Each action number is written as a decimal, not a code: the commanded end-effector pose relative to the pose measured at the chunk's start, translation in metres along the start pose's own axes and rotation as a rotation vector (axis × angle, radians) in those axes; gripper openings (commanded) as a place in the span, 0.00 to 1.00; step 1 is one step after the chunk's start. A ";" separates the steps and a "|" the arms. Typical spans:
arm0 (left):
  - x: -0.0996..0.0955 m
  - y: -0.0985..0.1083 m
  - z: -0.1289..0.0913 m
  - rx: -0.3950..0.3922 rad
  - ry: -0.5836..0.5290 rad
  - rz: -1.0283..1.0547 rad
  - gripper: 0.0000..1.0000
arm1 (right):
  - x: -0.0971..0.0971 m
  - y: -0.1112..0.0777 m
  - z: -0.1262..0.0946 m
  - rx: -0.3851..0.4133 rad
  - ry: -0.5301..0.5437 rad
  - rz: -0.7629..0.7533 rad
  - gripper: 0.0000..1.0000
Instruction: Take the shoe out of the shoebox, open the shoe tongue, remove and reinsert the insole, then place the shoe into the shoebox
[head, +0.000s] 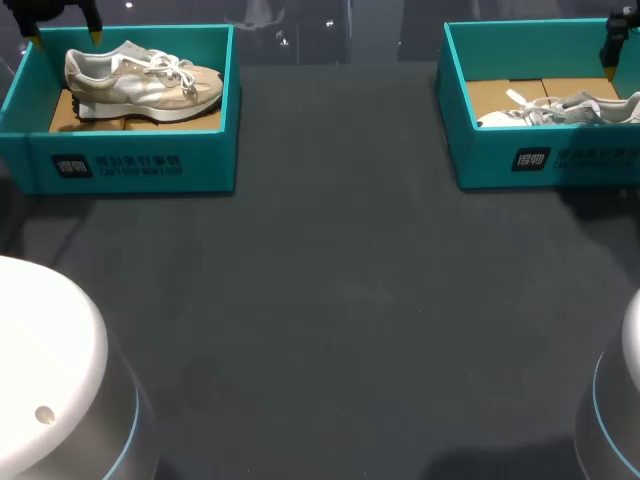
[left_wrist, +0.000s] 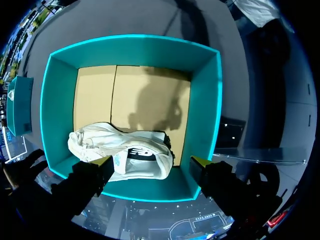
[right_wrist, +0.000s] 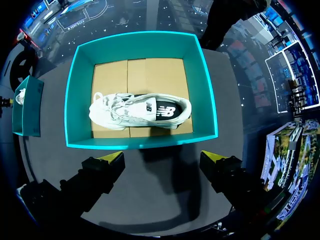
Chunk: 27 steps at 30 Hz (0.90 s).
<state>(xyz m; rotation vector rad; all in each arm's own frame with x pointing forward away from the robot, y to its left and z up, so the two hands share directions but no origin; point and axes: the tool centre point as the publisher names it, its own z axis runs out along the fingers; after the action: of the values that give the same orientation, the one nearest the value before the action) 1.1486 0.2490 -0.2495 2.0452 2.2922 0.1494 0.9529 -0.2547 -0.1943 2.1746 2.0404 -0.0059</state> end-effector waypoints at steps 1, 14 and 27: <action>0.002 0.022 0.020 0.014 0.006 -0.001 1.00 | 0.000 -0.001 0.000 -0.001 0.000 0.000 1.00; 0.013 0.045 0.047 0.017 0.050 -0.034 1.00 | 0.000 -0.001 0.000 -0.001 0.000 0.000 1.00; 0.024 0.041 0.067 0.026 0.048 0.015 1.00 | 0.000 -0.001 0.000 -0.001 0.000 0.000 1.00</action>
<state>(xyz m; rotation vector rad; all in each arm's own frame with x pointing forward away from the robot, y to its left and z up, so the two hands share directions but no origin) 1.1907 0.2782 -0.3050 2.0896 2.3206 0.1759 0.9529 -0.2547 -0.1943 2.1747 2.0404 -0.0060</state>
